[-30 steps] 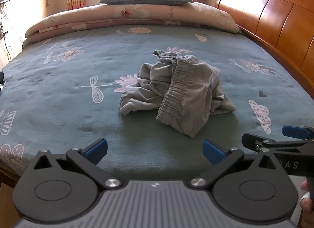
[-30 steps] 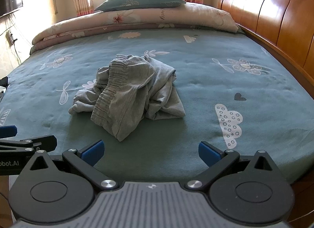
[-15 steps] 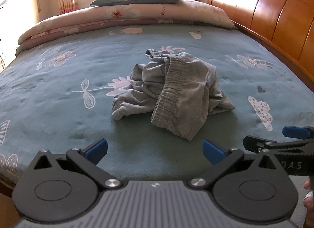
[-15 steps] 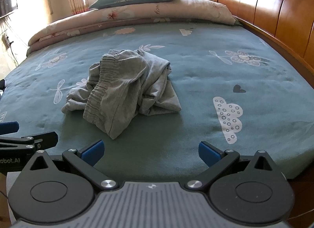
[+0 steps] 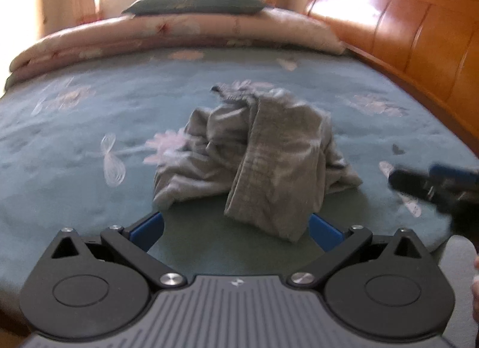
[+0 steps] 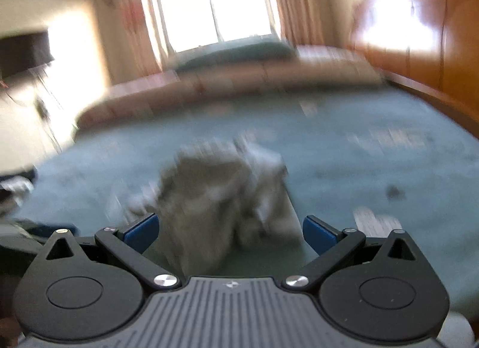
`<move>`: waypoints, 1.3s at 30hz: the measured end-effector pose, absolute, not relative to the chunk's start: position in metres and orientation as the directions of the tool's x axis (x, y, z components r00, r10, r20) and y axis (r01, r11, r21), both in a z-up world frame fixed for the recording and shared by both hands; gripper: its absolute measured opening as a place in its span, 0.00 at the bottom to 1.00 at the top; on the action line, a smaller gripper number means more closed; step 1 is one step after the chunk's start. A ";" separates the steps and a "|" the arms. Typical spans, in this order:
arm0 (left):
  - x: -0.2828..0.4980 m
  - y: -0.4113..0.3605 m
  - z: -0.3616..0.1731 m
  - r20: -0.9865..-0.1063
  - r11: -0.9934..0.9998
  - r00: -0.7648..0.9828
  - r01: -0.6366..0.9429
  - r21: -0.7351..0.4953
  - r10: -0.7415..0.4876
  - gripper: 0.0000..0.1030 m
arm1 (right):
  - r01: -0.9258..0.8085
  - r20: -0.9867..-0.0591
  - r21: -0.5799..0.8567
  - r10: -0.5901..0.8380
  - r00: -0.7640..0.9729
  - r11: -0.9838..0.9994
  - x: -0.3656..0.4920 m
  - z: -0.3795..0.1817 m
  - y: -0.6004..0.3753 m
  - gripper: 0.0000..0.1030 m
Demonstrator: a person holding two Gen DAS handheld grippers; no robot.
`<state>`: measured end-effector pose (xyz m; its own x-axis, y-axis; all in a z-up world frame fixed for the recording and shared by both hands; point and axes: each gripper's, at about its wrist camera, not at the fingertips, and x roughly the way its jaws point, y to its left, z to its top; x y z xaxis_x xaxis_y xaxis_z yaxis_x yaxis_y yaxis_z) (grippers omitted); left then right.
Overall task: Fold clothes
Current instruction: 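Move both grippers toward the elastic waistband of the grey sweatpants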
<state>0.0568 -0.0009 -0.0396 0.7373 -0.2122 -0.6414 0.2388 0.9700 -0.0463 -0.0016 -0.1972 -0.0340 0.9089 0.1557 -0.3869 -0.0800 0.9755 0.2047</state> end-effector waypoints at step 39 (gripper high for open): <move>0.127 0.067 -0.090 -0.695 0.986 0.700 0.149 -0.081 -0.163 0.99 | -0.267 -0.557 -0.094 0.171 0.813 0.959 0.065 -0.078 -0.114 0.84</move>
